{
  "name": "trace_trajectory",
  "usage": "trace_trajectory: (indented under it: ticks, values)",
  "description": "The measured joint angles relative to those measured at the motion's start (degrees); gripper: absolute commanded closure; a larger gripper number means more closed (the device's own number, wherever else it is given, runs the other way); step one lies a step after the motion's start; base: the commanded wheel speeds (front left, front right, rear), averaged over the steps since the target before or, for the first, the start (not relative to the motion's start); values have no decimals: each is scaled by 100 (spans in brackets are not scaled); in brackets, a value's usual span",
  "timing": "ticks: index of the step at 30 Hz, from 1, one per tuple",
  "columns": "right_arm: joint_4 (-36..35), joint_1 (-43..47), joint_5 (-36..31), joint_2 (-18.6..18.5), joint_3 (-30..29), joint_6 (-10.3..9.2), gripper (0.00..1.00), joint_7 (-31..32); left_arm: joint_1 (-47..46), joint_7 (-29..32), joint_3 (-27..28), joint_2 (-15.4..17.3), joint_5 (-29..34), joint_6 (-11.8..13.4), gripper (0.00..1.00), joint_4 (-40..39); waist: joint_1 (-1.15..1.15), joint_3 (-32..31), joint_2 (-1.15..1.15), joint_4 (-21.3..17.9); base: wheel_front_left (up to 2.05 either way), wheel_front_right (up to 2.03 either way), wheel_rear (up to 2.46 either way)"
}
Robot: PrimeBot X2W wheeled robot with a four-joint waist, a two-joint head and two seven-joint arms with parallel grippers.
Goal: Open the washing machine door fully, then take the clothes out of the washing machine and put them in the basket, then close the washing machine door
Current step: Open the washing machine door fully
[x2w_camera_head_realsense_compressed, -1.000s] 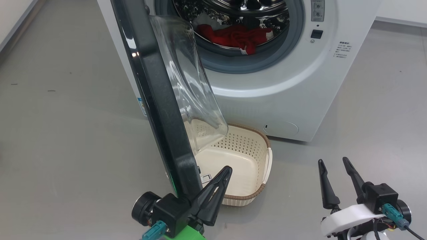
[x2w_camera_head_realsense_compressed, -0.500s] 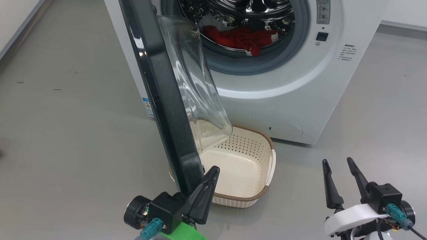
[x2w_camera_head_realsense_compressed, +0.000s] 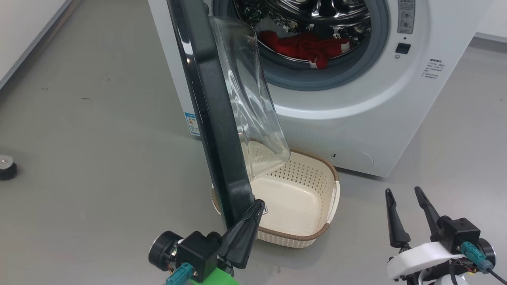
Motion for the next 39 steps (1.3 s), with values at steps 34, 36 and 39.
trace_trajectory:
  ticks: [34,36,39]
  values:
    - [-2,-1,-167,14,-301,100,0,0,5,-459,159,-16,10,183,100,-67,0,152,0,927,0,0,0]
    - [13,-10,-201,14,-246,109,0,0,26,-523,230,-18,11,212,100,-75,0,165,0,971,0,0,0]
    - [41,-33,-250,20,-204,152,0,0,63,-560,353,-18,48,269,100,-82,0,184,0,993,0,0,0]
